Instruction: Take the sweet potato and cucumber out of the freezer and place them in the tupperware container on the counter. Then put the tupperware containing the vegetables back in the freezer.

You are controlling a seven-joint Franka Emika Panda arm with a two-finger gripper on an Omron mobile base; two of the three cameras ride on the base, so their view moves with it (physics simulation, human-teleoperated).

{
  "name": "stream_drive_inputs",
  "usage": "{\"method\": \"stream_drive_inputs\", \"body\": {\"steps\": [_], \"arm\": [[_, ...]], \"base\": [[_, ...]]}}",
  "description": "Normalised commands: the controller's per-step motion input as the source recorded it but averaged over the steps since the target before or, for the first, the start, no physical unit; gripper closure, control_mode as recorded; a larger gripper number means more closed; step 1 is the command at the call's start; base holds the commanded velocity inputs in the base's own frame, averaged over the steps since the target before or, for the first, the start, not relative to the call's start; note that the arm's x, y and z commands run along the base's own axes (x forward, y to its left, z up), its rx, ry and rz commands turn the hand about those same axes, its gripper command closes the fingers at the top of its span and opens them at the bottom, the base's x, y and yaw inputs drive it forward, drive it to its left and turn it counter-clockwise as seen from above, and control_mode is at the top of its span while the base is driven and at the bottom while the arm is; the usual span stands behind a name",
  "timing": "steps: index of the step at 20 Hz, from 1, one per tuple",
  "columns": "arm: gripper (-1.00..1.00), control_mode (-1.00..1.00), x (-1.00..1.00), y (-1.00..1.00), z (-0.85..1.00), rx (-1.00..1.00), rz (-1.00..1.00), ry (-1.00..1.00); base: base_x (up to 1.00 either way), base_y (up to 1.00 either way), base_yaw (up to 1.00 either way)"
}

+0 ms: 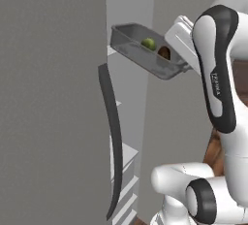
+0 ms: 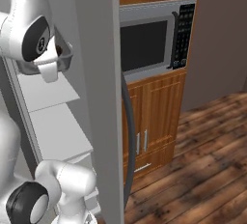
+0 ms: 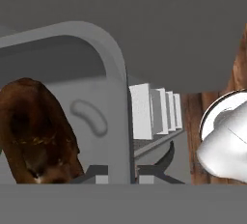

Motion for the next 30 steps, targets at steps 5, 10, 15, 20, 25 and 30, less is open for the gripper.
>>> {"method": "stream_drive_inputs", "body": {"steps": [5,10,15,20,25,30], "arm": [[1.0,-1.0,0.67,0.21,0.0,0.0,0.0,-0.05],[1.0,-1.0,0.61,0.28,0.0,0.0,0.03,-0.01],[1.0,-1.0,0.58,0.38,0.0,0.0,0.08,-0.02],[1.0,-1.0,0.68,0.23,0.0,0.0,0.09,-0.02],[1.0,-1.0,0.7,0.25,0.0,0.0,0.07,0.0],[1.0,-1.0,0.71,0.36,0.0,0.0,0.06,0.0]], "base": [[0.0,0.0,0.0],[0.0,0.0,0.0],[0.0,0.0,0.0],[0.0,0.0,0.0],[0.0,0.0,0.0],[0.0,0.0,0.0]]}}
